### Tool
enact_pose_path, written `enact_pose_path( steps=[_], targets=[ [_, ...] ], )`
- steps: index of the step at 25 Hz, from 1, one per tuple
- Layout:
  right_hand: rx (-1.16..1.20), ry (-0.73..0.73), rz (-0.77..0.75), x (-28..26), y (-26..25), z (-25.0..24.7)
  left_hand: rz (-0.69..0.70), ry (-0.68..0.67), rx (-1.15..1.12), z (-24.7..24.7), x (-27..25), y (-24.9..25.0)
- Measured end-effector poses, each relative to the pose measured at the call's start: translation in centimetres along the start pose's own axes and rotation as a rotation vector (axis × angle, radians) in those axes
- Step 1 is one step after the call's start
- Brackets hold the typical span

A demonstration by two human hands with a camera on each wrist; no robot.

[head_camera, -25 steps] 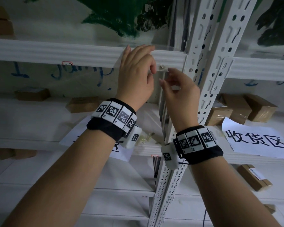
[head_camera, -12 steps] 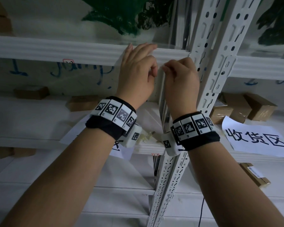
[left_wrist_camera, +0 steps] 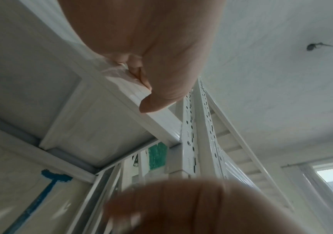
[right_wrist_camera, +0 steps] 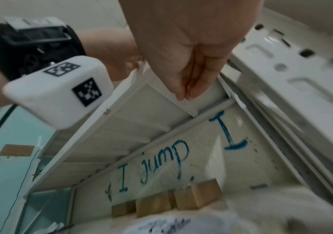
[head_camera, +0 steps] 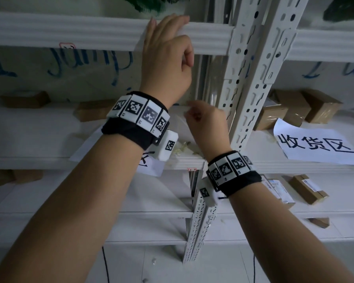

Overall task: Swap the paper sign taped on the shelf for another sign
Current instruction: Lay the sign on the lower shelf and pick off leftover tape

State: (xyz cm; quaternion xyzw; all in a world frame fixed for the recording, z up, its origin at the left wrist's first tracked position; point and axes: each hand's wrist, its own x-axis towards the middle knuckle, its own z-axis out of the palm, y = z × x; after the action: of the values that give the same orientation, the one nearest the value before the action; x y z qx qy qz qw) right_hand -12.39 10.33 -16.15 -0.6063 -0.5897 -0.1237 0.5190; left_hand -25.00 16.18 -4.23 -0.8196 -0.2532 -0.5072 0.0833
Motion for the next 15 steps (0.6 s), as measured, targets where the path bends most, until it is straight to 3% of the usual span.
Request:
enact_pose_path(
  steps=[4, 8, 12, 15],
  targets=[
    [-0.077, -0.257, 0.190, -3.2, 2.1, 2.6, 0.015, -0.056, -0.009, -0.2, -1.1, -0.5],
    [-0.254, -0.413, 0.380, -5.5, 3.9, 5.1, -0.022, -0.101, -0.096, 1.3, -4.7, 0.5],
    [-0.287, -0.460, 0.414, -7.1, 4.7, 6.7, -0.044, -0.143, -0.175, 2.6, -7.7, -0.2],
    [-0.294, -0.440, 0.434, -8.0, 5.4, 7.1, -0.142, -0.154, -0.223, 3.3, -9.8, -0.8]
  ],
)
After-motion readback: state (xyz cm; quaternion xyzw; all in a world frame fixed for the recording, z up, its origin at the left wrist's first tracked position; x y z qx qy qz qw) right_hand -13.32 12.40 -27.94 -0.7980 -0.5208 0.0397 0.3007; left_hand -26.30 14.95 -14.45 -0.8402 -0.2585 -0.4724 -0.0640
